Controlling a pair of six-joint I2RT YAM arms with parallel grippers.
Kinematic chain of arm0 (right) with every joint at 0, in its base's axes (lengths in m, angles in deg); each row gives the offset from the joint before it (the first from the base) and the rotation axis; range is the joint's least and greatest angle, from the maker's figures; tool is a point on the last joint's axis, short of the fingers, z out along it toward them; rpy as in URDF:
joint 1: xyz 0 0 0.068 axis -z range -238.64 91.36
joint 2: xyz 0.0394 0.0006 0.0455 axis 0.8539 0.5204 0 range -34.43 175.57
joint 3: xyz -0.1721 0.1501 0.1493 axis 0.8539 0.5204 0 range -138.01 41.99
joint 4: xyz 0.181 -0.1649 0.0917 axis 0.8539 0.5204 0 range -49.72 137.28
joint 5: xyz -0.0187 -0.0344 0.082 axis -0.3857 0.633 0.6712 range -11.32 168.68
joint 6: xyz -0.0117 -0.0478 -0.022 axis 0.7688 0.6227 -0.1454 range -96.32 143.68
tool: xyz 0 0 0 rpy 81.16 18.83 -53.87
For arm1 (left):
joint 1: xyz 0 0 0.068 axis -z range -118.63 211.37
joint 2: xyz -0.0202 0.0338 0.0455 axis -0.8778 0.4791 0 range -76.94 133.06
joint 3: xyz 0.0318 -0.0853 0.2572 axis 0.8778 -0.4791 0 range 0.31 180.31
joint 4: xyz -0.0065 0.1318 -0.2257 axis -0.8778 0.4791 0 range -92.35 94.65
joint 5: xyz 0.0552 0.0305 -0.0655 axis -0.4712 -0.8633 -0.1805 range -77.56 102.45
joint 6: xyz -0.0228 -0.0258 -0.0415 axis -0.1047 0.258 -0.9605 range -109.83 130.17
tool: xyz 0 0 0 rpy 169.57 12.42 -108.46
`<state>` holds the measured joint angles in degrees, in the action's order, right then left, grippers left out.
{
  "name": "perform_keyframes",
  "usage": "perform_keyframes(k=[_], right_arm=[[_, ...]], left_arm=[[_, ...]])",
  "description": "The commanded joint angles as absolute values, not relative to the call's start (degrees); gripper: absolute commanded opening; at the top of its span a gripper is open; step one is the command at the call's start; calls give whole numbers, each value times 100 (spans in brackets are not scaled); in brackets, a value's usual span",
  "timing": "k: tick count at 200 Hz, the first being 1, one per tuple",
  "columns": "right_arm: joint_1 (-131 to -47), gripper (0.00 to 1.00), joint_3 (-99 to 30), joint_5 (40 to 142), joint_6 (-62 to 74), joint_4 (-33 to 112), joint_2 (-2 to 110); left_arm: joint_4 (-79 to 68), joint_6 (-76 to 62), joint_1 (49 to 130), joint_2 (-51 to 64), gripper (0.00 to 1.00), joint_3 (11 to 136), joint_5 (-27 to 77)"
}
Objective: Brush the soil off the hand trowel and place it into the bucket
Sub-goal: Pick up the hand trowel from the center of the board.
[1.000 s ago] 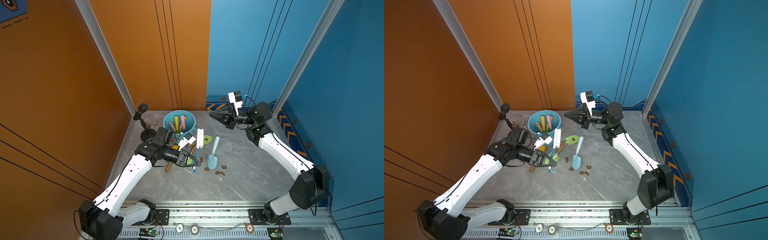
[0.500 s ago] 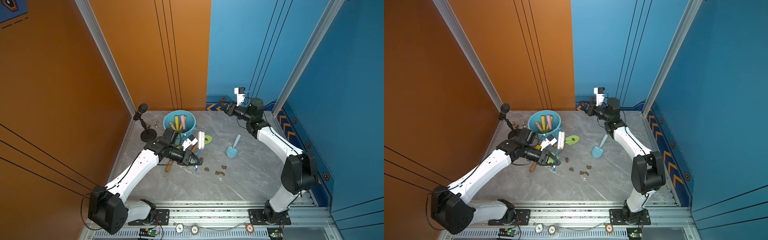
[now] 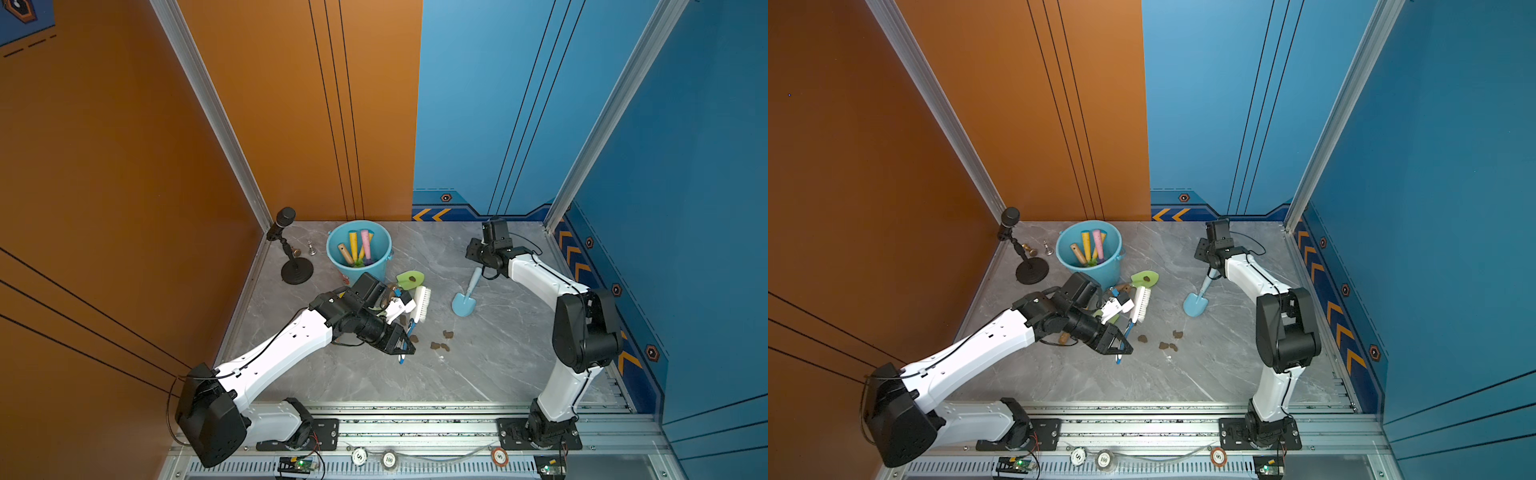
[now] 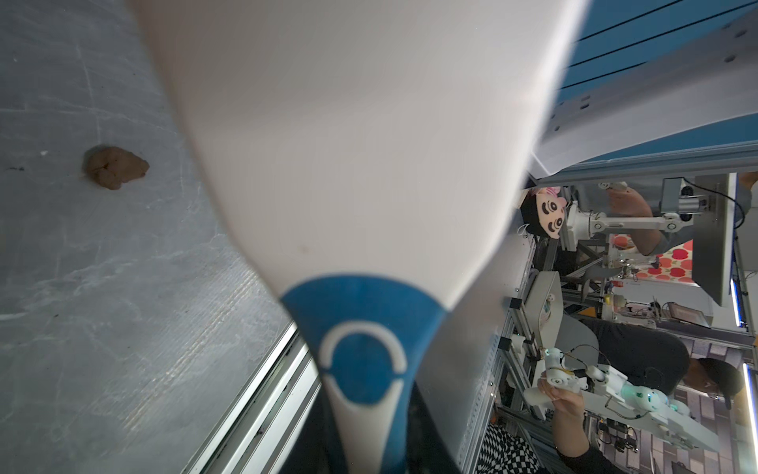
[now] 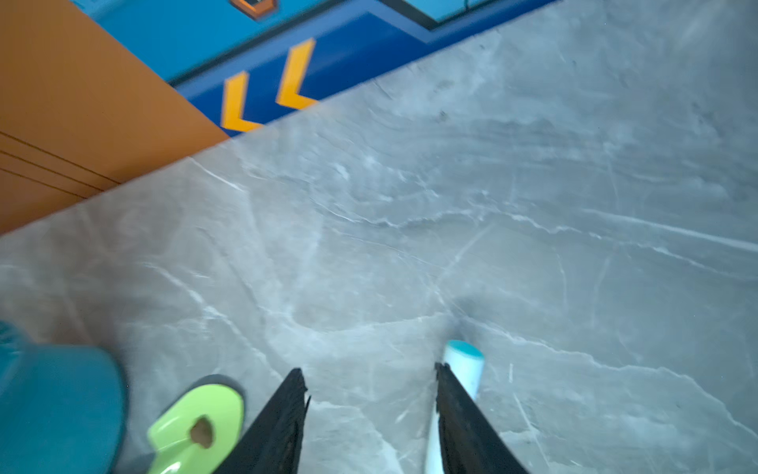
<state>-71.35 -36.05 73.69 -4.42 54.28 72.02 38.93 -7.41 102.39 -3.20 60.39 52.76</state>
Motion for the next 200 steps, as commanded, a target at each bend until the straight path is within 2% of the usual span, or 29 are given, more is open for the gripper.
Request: perform_keyframes(k=[1, 85, 119, 136, 178, 200], right_arm=[[-7233, 53, -3585, 6720, -406, 6033, 7435], [-7206, 58, -3529, 6794, -720, 5942, 8181], [-7172, 55, -3522, 6836, -713, 5773, 8344], [-7174, 49, -3570, 6849, -682, 5773, 8404], [-7138, 20, -3503, 6993, -654, 5670, 8266], [-7129, 11, -3336, 7399, -479, 5379, 7824]], left_arm=[[3813, -667, 10382, -257, 0, 6096, 4870], [3815, -682, 10714, -146, 0, 6094, 4513], [3816, -680, 10791, -137, 0, 6087, 4428], [3810, -680, 10817, -116, 0, 6078, 4376], [3816, -723, 10849, -180, 0, 5992, 4218], [3864, -747, 10802, -228, 0, 5982, 4207]])
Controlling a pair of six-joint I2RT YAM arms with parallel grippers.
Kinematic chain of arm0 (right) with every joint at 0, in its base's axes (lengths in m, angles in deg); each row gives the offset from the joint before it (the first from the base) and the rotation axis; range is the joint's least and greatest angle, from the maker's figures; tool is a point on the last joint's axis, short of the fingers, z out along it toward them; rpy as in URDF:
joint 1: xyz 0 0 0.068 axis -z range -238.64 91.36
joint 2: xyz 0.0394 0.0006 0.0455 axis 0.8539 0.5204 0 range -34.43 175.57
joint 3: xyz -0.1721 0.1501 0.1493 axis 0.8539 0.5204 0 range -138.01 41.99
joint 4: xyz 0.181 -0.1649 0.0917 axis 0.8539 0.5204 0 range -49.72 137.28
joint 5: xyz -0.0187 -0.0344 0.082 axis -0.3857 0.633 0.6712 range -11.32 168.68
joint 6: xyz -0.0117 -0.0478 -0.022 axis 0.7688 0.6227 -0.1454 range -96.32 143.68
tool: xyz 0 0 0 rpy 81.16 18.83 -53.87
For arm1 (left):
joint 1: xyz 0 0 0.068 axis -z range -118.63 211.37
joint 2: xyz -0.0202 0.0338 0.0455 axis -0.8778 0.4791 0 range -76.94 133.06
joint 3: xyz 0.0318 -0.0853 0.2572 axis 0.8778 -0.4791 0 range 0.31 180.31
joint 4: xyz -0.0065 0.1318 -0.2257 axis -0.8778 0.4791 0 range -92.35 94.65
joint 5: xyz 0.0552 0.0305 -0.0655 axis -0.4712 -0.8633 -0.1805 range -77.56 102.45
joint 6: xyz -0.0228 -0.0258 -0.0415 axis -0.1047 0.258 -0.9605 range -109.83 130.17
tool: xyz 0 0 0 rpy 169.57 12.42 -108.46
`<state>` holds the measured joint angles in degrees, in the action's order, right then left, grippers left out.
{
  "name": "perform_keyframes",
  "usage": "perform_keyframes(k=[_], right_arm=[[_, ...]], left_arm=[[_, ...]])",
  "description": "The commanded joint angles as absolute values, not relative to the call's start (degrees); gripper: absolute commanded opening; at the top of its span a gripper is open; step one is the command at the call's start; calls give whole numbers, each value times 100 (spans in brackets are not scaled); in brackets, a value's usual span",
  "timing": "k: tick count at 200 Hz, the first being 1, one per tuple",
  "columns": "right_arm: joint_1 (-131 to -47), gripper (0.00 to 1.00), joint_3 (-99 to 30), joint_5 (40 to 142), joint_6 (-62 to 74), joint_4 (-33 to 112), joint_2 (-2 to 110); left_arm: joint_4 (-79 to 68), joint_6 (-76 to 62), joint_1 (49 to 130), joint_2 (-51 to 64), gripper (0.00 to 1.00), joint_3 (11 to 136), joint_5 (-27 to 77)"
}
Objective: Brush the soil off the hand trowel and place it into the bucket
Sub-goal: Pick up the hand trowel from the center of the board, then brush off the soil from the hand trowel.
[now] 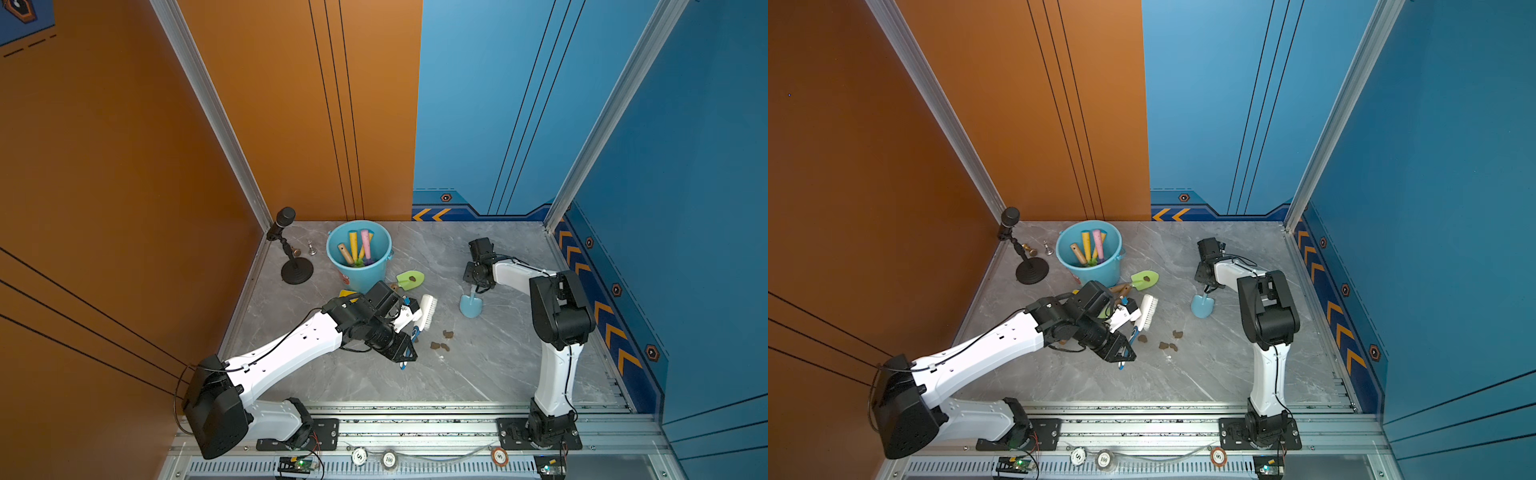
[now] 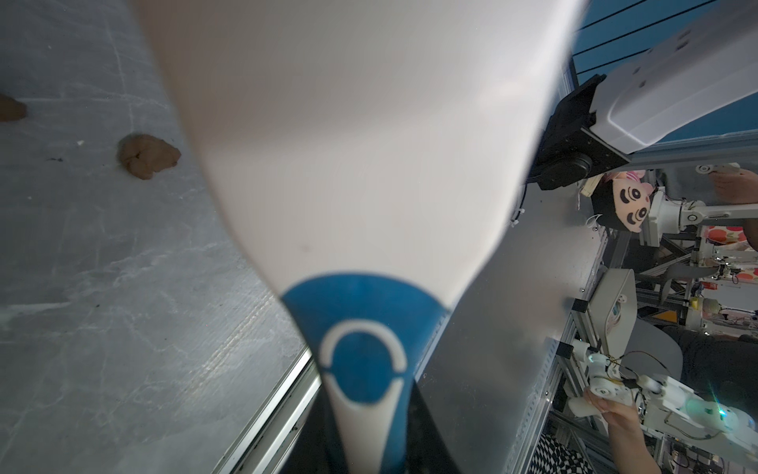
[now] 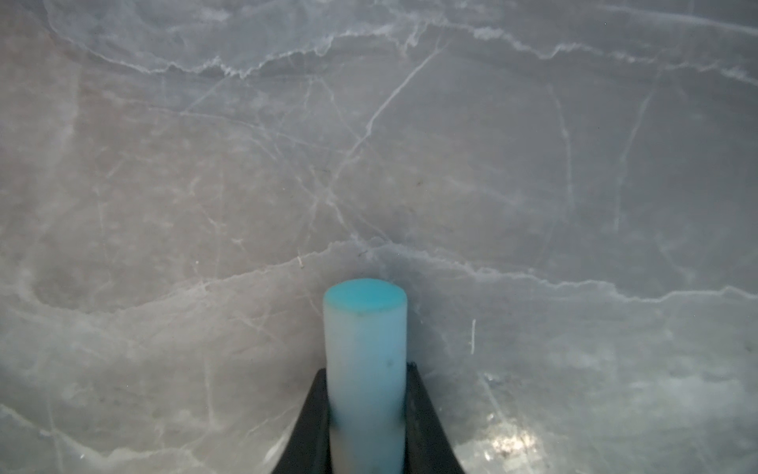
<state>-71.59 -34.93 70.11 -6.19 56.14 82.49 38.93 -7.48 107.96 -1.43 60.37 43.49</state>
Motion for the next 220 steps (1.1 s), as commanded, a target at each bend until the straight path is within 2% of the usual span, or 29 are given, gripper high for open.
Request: perform_keyframes(k=[1, 17, 28, 55, 79, 98, 124, 152, 187, 220], right_arm=[[-7129, 10, -3322, 7423, -475, 5363, 7793], [-7138, 7, -3044, 7915, -294, 4882, 7190], [-7172, 6, -2731, 8382, -82, 4278, 6646], [-7306, 5, -1699, 10458, 379, 1889, 5421], [-7448, 6, -1442, 11964, 214, 480, 4961], [-7530, 6, -1444, 12663, -439, -663, 4938], [-7664, 5, -1634, 13075, -1850, -2771, 5191], [-7819, 4, -1959, 12982, -2760, -4058, 5527], [-8210, 4, -2211, 12941, -2706, -4104, 5610], [-8435, 4, -2250, 12814, -2542, -4082, 5496]], left_arm=[[3867, -748, 10795, -230, 0, 5982, 4211], [3936, -780, 10623, -279, 0, 5999, 4362], [3942, -801, 10378, -331, 0, 5982, 4868], [3926, -794, 9716, -561, 0, 6005, 6046], [3905, -832, 9249, -734, 0, 6153, 7002], [3873, -739, 9109, -852, 0, 6238, 7678], [3813, -793, 8984, -969, 0, 6336, 8089], [3729, -931, 8898, -988, 0, 6497, 8263], [3520, -1246, 8772, -885, 0, 6770, 8031], [2295, -2328, 8740, -799, 0, 6610, 7841]])
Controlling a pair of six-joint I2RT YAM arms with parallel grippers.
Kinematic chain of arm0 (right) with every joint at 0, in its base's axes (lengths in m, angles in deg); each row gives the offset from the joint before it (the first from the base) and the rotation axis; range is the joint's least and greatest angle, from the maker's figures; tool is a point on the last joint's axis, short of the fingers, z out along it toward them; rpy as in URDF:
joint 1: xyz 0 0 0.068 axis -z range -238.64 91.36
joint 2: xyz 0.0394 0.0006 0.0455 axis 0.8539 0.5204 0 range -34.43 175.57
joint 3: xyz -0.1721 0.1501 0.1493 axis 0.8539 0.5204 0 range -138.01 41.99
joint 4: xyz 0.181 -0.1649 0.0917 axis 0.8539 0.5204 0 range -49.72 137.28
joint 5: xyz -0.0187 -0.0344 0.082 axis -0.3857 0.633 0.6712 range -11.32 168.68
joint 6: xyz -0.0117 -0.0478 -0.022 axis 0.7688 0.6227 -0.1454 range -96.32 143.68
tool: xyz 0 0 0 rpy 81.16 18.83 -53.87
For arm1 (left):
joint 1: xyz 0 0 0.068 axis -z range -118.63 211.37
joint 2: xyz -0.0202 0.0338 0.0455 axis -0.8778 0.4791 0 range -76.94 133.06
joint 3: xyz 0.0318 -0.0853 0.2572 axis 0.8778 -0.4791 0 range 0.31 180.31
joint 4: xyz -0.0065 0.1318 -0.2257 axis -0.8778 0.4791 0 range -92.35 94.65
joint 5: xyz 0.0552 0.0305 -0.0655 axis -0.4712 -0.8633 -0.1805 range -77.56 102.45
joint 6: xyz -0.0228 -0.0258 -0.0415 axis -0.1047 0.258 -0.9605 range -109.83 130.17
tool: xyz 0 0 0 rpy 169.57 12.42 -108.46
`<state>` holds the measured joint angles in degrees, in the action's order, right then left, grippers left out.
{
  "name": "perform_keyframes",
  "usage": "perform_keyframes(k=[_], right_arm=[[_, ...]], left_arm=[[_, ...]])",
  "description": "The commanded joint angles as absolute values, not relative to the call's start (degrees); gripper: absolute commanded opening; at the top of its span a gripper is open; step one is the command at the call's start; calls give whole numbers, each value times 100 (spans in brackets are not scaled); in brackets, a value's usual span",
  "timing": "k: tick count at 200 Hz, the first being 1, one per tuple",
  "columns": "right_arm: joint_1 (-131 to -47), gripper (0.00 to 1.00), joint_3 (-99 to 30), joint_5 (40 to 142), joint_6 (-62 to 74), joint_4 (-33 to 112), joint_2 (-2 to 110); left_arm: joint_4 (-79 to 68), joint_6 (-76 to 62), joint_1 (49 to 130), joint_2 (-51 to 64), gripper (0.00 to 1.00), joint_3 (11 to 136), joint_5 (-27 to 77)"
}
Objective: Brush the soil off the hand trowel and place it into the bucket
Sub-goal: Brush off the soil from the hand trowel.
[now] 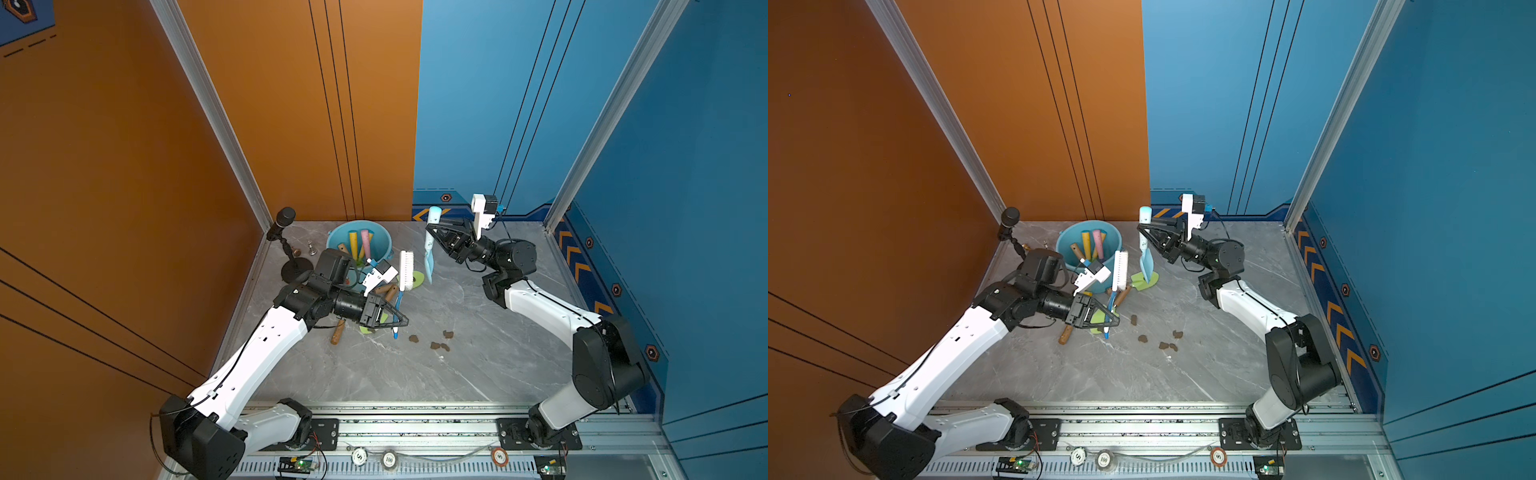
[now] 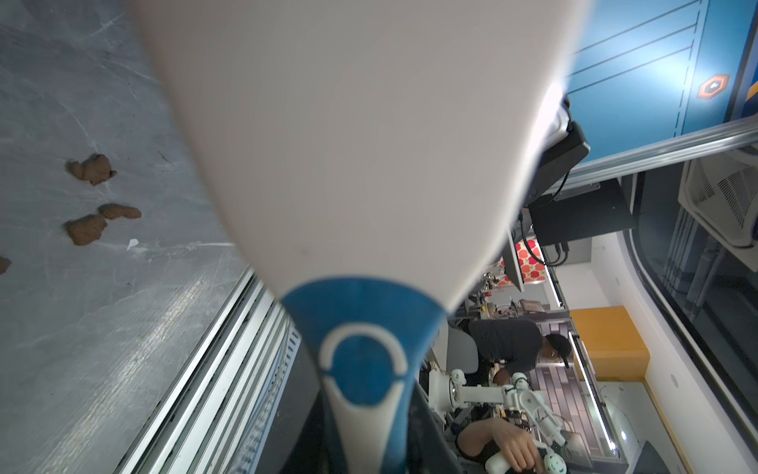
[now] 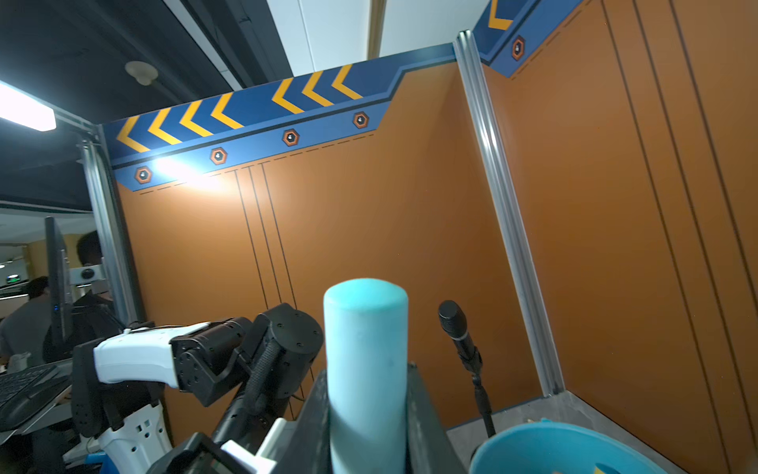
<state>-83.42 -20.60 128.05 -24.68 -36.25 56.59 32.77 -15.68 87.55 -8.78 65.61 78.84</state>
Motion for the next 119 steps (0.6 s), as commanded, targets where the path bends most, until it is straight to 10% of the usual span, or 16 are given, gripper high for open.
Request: perform_keyframes(k=[1, 119], right_arm=[[-8437, 4, -2251, 12807, -2539, -4079, 5495], [-8853, 1, -2823, 12500, -2343, -4097, 5523]], left_arm=[[2278, -2339, 8748, -797, 0, 6608, 7839], [1455, -2658, 10207, -261, 0, 6027, 7779]])
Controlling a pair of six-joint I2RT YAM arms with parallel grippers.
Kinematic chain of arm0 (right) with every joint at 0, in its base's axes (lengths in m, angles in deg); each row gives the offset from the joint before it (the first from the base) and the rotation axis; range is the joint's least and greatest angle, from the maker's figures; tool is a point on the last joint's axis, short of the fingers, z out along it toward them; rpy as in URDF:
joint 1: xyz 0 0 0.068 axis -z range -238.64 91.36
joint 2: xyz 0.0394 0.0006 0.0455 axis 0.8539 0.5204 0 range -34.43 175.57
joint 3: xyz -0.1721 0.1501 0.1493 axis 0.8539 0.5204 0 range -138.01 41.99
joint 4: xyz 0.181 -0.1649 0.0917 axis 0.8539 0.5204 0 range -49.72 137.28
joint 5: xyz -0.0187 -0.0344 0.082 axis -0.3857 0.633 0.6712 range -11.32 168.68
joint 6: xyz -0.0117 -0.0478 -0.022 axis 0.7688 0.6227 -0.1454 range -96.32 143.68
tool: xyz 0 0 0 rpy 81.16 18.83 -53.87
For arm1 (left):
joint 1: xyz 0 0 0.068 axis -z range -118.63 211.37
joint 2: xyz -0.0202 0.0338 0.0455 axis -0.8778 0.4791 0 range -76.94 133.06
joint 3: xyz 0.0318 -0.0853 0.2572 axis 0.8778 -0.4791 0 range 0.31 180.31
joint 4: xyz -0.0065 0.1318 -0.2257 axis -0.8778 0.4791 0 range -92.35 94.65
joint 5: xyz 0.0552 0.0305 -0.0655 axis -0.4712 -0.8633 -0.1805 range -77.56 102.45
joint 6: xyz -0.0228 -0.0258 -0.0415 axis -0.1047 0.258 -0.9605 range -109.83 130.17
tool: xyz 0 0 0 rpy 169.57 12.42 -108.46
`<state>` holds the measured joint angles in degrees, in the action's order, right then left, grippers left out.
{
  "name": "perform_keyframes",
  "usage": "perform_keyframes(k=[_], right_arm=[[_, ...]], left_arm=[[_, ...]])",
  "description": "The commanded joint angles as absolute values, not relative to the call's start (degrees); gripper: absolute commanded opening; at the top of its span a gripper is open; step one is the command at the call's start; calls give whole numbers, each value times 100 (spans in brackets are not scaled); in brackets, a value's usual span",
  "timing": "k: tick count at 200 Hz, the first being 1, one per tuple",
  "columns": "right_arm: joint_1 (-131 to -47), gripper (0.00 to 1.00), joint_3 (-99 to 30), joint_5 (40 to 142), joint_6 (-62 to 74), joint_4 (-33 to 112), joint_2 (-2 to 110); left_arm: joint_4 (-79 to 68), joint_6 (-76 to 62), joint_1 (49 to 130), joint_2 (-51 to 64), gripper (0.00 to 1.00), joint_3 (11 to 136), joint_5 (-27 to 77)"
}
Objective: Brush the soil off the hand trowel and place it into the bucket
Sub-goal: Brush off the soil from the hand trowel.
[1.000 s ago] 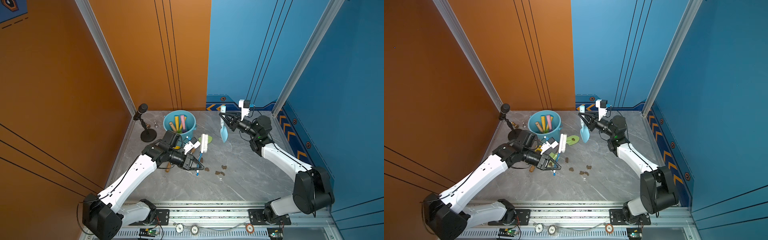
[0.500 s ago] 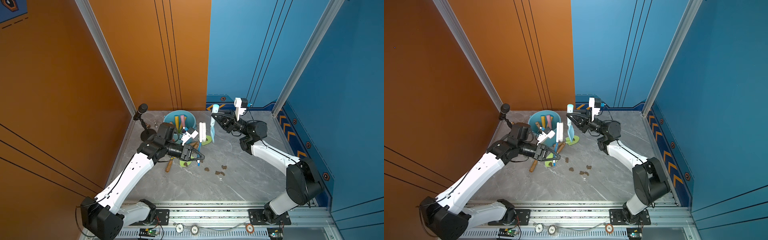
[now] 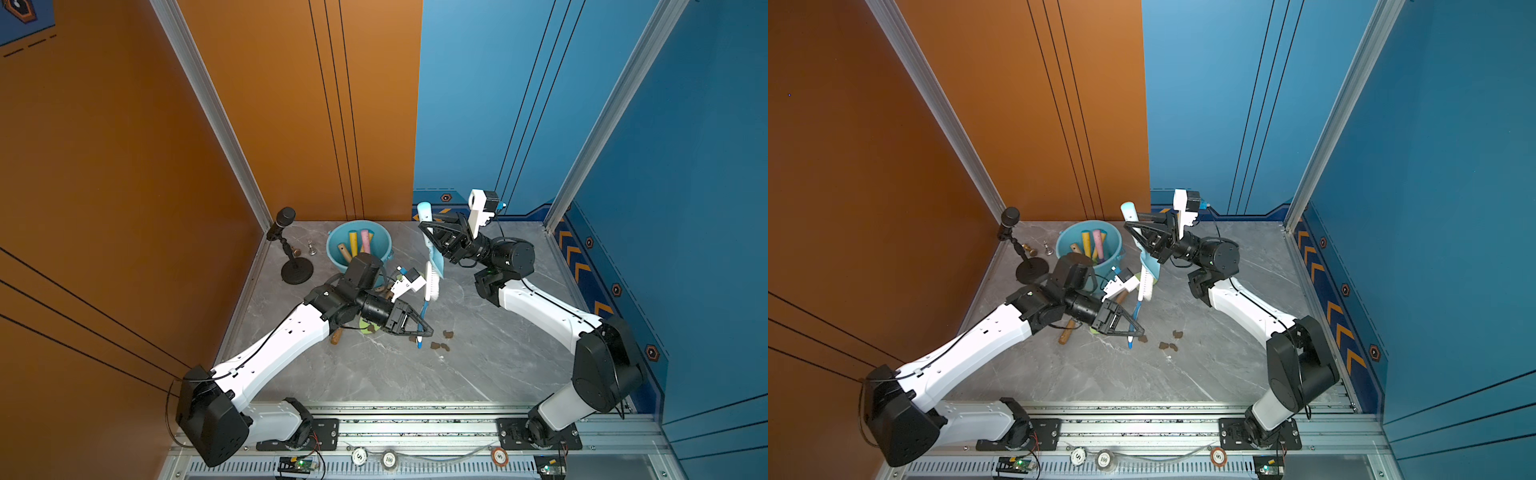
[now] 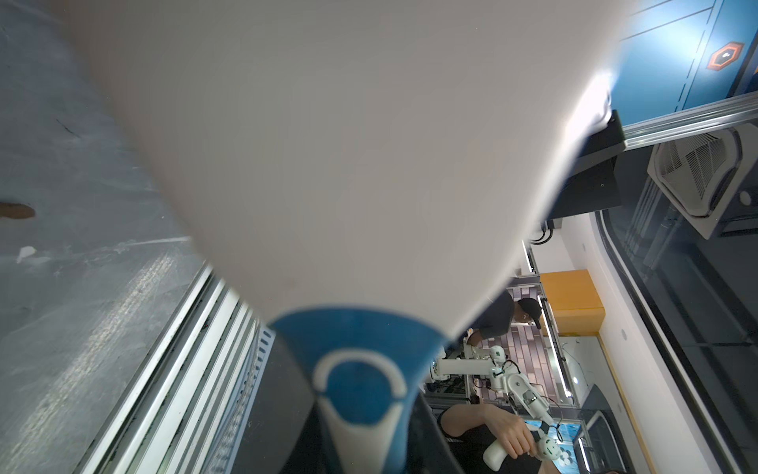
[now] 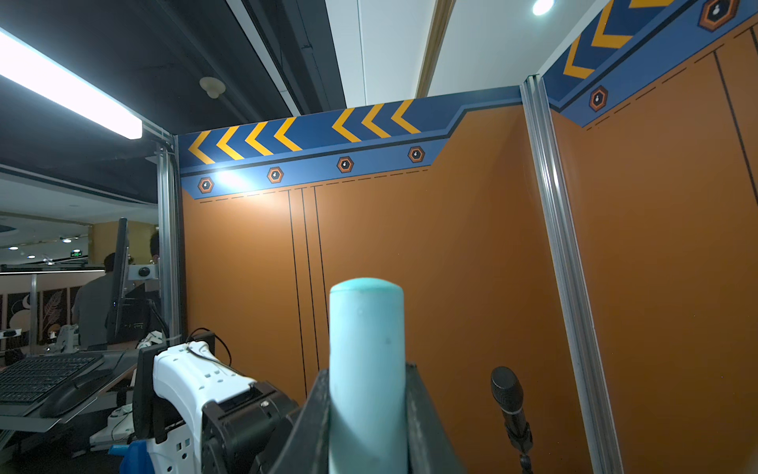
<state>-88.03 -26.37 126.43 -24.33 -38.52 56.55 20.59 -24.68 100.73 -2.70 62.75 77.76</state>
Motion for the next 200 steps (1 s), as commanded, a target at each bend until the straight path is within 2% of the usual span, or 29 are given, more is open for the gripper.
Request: perform_keyframes(k=[1, 71, 128, 172, 200], right_arm=[[-8853, 1, -2823, 12500, -2343, -4100, 5522], [-8761, 1, -2804, 12573, -2348, -4060, 5411], [-8996, 0, -3077, 12584, -2342, -4068, 5649], [-9035, 0, -3164, 12487, -2291, -4094, 5588], [-9037, 0, -3221, 12344, -2268, -4077, 5637]], left_arm=[[1449, -2666, 10207, -264, 0, 6018, 7768], [598, -3785, 9270, -1408, 0, 5890, 7561], [477, -3925, 9731, -1183, 0, 6480, 7527], [-1045, -4710, 10183, -697, 0, 5974, 7525], [-1175, -4623, 10592, -425, 0, 5702, 7498]])
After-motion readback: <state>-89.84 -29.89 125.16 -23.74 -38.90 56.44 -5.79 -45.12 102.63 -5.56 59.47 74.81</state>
